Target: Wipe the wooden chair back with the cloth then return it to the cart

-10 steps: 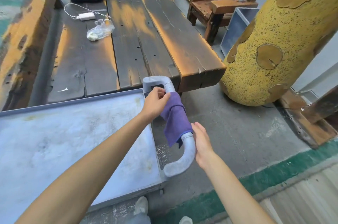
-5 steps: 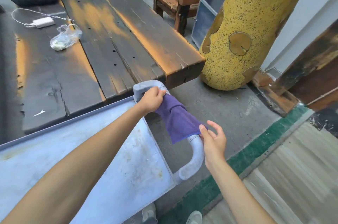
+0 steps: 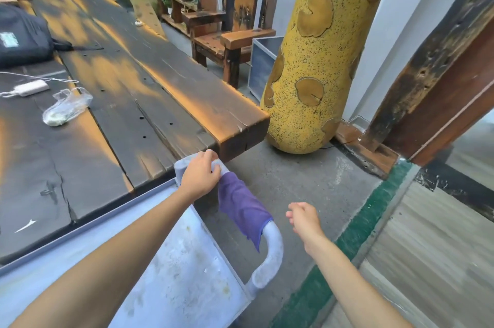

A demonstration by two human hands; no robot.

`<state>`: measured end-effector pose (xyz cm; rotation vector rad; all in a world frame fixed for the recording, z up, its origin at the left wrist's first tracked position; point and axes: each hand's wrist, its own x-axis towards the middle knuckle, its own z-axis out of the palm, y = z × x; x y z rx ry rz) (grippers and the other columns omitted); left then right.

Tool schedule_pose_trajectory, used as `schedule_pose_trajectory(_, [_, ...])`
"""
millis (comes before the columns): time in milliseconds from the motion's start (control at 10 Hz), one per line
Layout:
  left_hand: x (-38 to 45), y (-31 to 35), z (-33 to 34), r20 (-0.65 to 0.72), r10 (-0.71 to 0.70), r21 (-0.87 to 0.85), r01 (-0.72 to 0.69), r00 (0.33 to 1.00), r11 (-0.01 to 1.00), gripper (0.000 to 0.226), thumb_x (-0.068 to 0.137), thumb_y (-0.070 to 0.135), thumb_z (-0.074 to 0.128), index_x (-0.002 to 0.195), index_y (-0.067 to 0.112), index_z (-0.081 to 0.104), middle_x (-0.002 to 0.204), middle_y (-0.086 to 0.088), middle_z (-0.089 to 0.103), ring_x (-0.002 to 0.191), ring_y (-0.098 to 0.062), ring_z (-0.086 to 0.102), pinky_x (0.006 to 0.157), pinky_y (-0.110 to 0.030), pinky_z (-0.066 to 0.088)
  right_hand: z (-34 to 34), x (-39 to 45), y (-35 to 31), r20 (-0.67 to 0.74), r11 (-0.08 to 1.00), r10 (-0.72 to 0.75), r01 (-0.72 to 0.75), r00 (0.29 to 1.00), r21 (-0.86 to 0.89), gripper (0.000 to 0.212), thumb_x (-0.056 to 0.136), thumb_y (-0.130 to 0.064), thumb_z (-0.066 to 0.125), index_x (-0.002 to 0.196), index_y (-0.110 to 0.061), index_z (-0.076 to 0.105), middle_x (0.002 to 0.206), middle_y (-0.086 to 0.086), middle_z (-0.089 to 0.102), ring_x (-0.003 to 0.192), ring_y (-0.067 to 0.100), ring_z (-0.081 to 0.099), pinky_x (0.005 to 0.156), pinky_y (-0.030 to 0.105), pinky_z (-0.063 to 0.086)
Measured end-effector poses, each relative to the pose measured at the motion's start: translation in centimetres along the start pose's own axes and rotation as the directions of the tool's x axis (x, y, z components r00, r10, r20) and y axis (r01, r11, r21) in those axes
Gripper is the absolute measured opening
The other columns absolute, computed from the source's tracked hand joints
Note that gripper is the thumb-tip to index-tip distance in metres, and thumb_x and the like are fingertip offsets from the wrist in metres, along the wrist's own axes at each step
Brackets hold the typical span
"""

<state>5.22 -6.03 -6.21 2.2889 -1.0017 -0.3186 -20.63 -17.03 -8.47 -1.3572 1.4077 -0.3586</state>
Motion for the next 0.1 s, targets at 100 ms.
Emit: schedule_pose_trajectory(100, [0.91, 4.96, -1.76, -0.043, 0.298, 0.065, -0.295, 0.954, 0.953, 0.048, 0.097, 0.030, 0.053, 0.144, 0.019, 0.049, 0.147, -0.007, 0.047, 0.132, -0.032, 0.045, 0.106, -0.041, 0.040, -2.47, 0.13, -4.28, -0.136, 0.944, -0.270, 0.234, 0.953, -0.234, 0.028, 0.098, -0.036, 0.045, 0.122, -0.027, 0.057, 0.134, 0.002, 0.058, 0.116, 0.023, 0.054, 0.100, 0.040, 0.043])
